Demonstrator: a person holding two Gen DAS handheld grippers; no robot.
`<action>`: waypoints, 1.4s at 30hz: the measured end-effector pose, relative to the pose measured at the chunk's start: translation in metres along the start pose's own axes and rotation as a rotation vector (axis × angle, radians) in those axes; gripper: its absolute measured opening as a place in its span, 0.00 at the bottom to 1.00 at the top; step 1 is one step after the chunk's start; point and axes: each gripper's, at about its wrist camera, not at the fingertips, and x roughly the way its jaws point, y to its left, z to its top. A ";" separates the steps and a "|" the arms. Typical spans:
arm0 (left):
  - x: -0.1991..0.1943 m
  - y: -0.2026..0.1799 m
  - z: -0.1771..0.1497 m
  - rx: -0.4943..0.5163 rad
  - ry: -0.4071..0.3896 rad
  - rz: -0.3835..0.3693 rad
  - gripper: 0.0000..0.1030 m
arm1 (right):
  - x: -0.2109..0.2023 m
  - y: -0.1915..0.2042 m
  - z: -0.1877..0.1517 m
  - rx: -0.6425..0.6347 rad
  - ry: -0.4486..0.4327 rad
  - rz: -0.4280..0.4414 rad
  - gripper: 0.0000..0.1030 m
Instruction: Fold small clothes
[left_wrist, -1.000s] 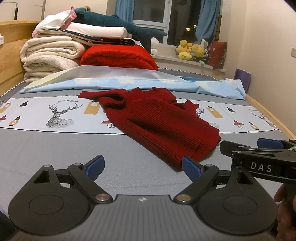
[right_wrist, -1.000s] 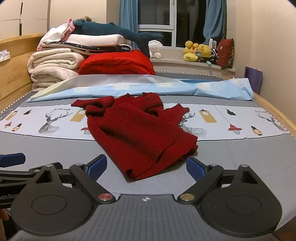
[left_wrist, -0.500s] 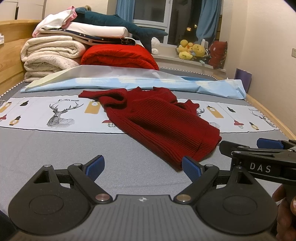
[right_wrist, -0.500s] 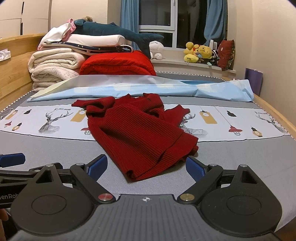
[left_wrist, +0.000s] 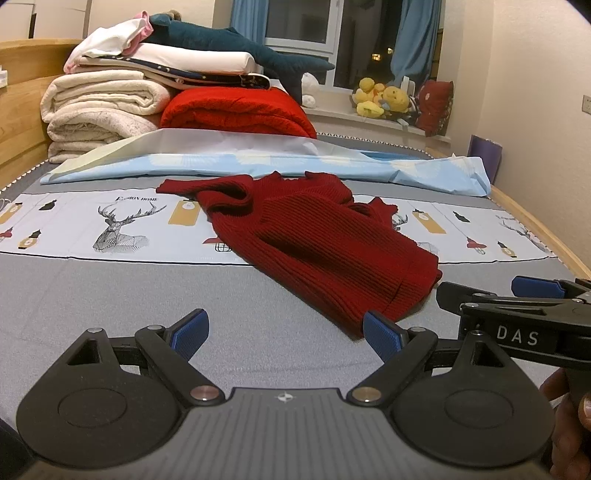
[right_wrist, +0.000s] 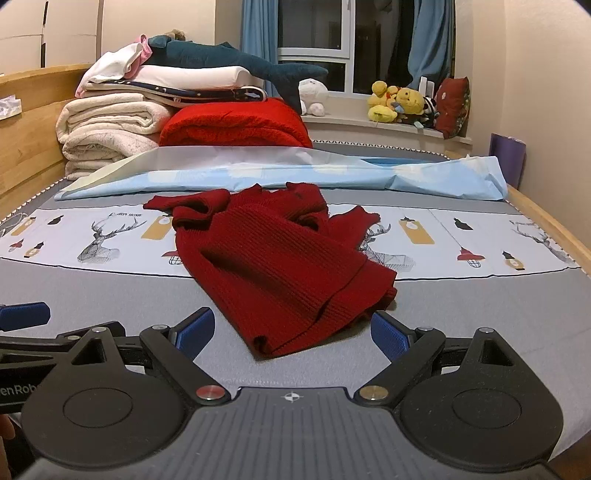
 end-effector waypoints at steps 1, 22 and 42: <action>0.000 0.000 0.000 0.001 0.000 0.000 0.91 | 0.001 0.000 -0.001 0.000 0.001 -0.001 0.89; 0.002 0.003 -0.003 0.009 0.012 0.004 0.91 | 0.002 0.003 -0.002 -0.020 0.015 -0.007 0.89; 0.012 0.004 -0.008 0.047 0.045 0.032 0.62 | 0.001 -0.066 0.067 -0.008 -0.166 0.020 0.73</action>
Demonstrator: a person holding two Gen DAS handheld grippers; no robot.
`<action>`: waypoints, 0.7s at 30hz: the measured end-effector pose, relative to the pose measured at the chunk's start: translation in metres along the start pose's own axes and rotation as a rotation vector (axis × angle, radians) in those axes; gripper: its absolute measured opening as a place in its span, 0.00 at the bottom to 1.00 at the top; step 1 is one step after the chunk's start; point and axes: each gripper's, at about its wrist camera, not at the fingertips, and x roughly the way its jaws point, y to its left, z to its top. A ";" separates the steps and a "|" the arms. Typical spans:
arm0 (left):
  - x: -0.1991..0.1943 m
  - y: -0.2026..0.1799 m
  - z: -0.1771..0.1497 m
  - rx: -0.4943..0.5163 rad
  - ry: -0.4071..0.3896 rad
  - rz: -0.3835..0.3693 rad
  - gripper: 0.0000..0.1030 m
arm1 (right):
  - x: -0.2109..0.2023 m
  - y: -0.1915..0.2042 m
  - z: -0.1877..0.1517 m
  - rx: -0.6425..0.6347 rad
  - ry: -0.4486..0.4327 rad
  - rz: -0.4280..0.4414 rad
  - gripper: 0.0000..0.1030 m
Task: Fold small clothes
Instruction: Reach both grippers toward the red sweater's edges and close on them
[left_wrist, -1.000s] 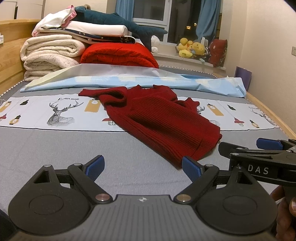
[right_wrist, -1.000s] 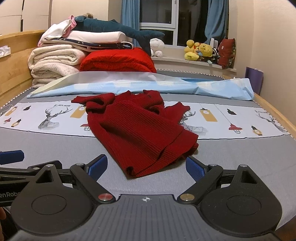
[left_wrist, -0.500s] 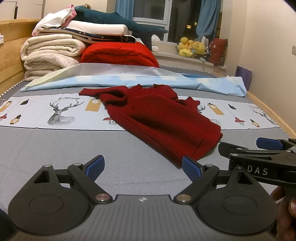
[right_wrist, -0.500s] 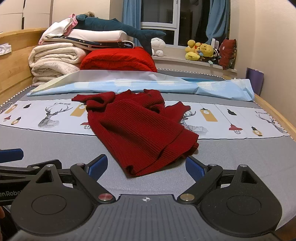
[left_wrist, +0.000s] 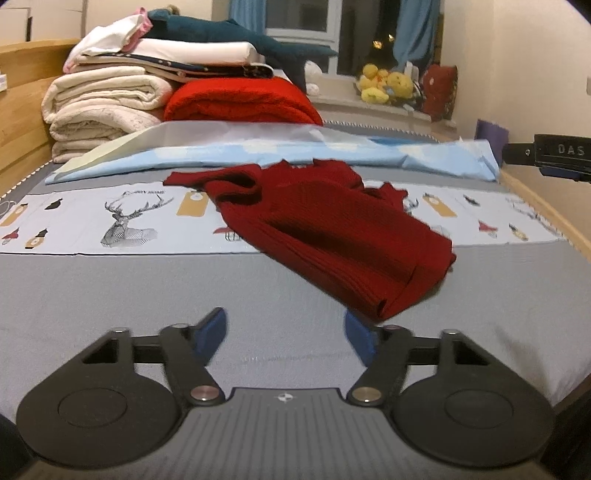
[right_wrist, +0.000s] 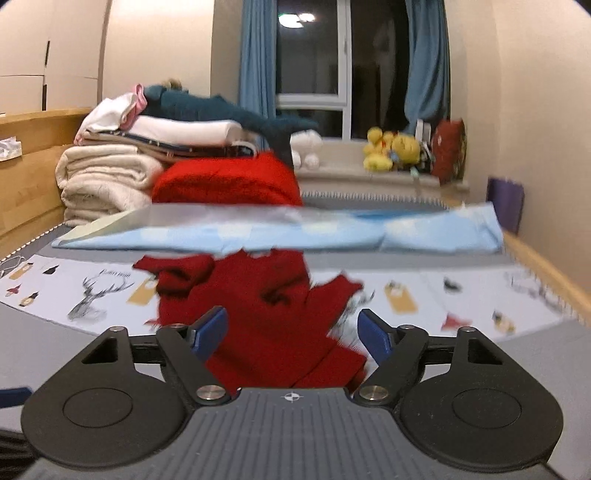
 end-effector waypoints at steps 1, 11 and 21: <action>0.002 0.000 -0.001 0.005 0.008 0.001 0.59 | 0.004 -0.008 -0.001 0.001 -0.009 -0.006 0.66; 0.048 -0.018 0.017 0.087 0.091 -0.030 0.18 | 0.024 -0.058 -0.018 0.149 0.029 -0.024 0.25; 0.157 -0.071 0.053 -0.014 0.253 -0.093 0.39 | 0.034 -0.096 -0.016 0.248 0.080 0.035 0.35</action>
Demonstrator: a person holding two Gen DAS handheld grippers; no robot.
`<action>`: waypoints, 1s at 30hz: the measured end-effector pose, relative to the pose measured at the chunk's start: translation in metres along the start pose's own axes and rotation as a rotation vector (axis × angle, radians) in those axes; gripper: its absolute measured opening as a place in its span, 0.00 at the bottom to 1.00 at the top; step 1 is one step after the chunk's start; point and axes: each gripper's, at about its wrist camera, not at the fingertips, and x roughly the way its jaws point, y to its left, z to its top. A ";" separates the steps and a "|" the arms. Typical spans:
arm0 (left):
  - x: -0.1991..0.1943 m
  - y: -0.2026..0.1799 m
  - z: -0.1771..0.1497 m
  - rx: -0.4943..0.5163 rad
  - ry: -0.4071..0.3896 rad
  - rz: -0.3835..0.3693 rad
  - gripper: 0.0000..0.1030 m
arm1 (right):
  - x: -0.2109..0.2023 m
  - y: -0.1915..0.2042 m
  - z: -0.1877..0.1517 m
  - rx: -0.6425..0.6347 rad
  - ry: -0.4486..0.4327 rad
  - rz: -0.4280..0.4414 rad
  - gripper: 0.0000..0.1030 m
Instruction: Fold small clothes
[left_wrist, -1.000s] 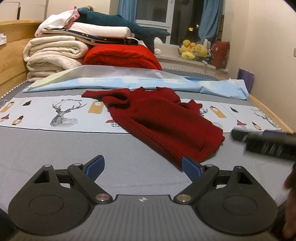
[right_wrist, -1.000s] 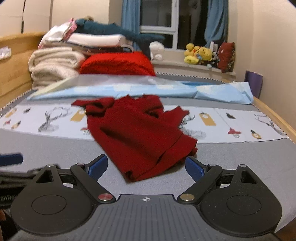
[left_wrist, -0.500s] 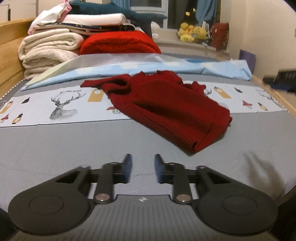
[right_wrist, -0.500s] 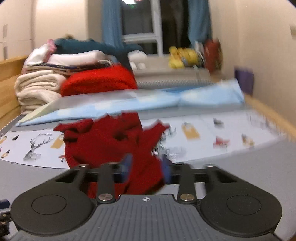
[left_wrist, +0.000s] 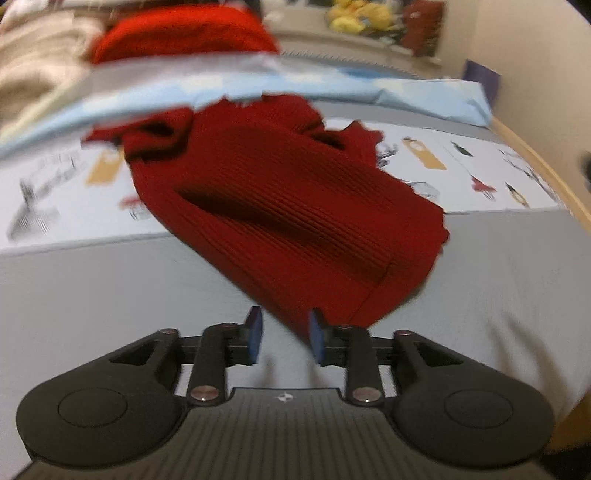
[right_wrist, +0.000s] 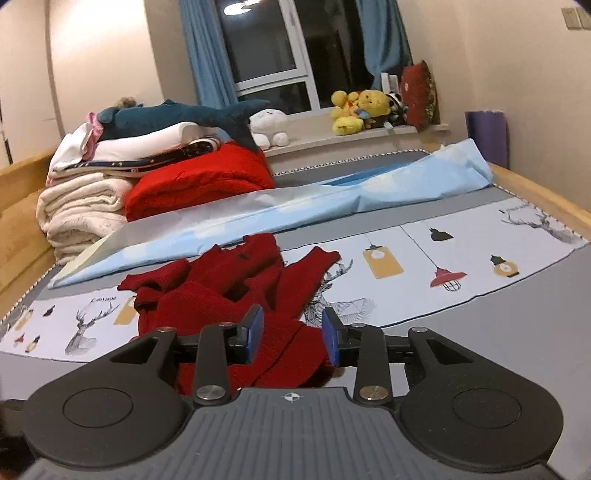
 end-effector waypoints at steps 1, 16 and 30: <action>0.010 -0.001 0.005 -0.035 0.023 0.000 0.42 | 0.000 -0.002 0.000 0.001 -0.002 -0.002 0.35; 0.038 0.085 0.036 -0.025 0.199 0.056 0.09 | 0.002 -0.030 0.004 0.076 0.007 -0.042 0.35; -0.011 0.290 -0.017 0.074 0.319 0.190 0.10 | 0.042 0.000 -0.016 0.132 0.151 -0.082 0.35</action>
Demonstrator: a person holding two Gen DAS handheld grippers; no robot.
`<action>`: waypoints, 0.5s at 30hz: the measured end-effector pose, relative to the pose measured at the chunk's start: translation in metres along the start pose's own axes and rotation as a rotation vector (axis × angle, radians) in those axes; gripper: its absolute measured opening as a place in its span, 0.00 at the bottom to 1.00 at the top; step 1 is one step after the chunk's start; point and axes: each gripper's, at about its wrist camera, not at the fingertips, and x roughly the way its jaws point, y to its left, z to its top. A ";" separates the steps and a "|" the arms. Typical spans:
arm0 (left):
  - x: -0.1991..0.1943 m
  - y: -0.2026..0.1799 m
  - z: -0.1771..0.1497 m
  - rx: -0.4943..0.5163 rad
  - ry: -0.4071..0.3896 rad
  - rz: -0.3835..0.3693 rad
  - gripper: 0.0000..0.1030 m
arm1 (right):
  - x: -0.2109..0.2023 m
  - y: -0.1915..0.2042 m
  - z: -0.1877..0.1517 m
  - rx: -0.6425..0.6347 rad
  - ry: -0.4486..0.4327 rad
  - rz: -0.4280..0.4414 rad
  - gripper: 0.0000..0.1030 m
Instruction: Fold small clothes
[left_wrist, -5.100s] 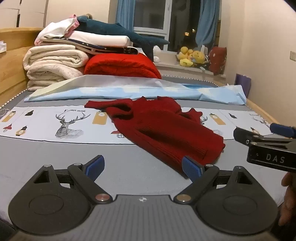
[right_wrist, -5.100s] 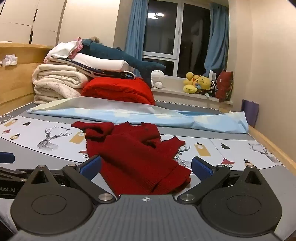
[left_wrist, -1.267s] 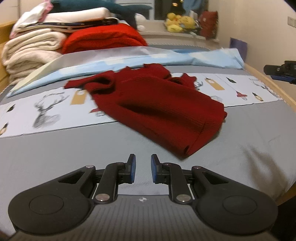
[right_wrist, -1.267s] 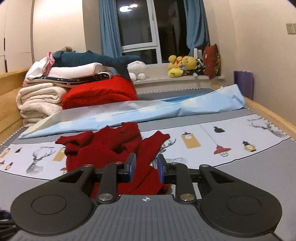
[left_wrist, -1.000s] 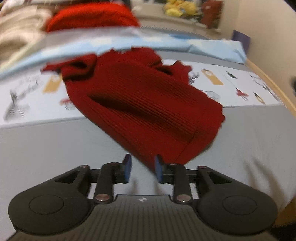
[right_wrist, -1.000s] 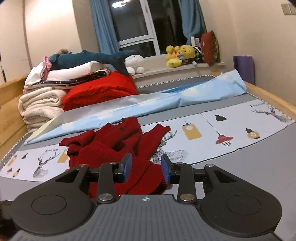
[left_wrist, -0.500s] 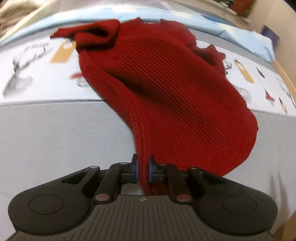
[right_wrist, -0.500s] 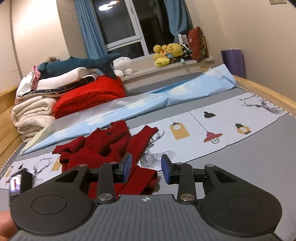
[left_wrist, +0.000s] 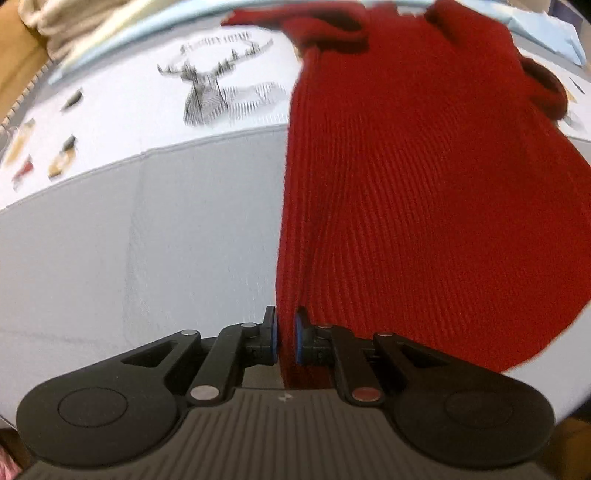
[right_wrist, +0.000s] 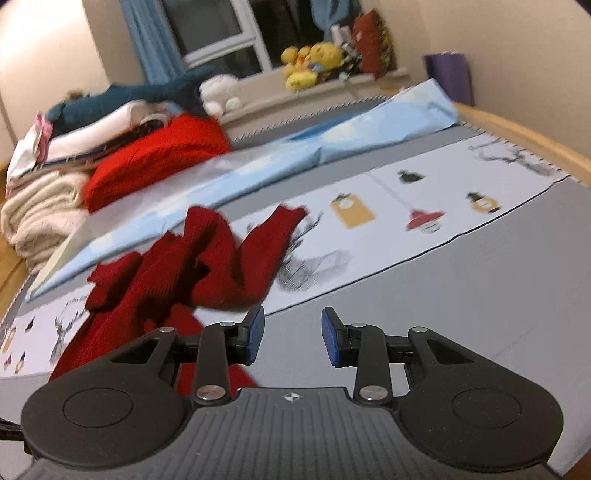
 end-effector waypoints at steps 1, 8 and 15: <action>0.002 -0.004 -0.002 0.003 -0.013 -0.007 0.10 | 0.006 0.007 -0.002 -0.009 0.022 0.008 0.35; 0.003 0.014 0.000 -0.043 -0.009 -0.090 0.11 | 0.087 0.075 -0.022 -0.128 0.220 0.021 0.35; 0.010 0.021 0.008 -0.115 0.013 -0.135 0.12 | 0.168 0.100 -0.044 -0.167 0.366 -0.069 0.44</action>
